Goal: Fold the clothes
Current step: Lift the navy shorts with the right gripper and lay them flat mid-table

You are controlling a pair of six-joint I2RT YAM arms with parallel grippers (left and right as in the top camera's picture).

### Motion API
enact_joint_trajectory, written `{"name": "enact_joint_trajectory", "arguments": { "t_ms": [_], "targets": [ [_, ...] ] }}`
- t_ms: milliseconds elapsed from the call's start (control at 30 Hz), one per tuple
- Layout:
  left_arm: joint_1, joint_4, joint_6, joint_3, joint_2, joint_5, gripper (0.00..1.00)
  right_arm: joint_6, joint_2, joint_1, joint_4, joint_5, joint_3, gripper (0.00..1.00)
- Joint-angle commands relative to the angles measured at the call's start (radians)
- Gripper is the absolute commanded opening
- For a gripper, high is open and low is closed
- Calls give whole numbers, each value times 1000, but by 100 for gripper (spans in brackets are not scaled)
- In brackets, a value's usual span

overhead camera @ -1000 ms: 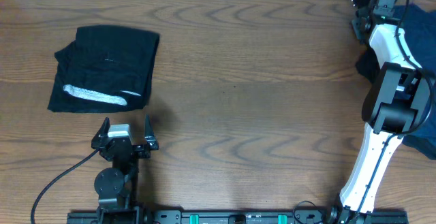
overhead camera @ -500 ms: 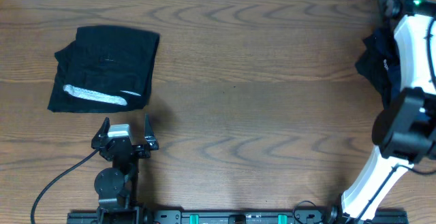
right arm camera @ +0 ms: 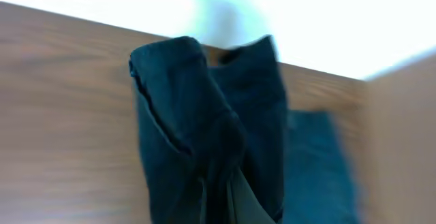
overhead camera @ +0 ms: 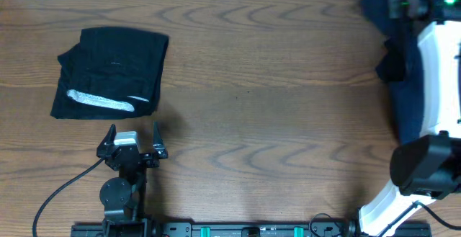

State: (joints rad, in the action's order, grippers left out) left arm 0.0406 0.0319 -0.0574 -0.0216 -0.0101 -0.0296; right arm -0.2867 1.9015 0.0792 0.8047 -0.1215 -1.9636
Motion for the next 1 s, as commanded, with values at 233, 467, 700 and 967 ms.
{"name": "enact_joint_trajectory", "arguments": {
  "t_ms": [233,467,700,967],
  "targets": [
    [3,36,-13,18,6,15,98,368,233,-342,14,352,-13,1],
    [3,36,-13,18,6,15,98,364,416,-574,13,391,-13,1],
    [3,36,-13,18,6,15,98,339,442,-740,24,451,-14,14],
    [3,36,-13,18,6,15,98,289,340,-729,54,453,-22,70]
  ]
}}
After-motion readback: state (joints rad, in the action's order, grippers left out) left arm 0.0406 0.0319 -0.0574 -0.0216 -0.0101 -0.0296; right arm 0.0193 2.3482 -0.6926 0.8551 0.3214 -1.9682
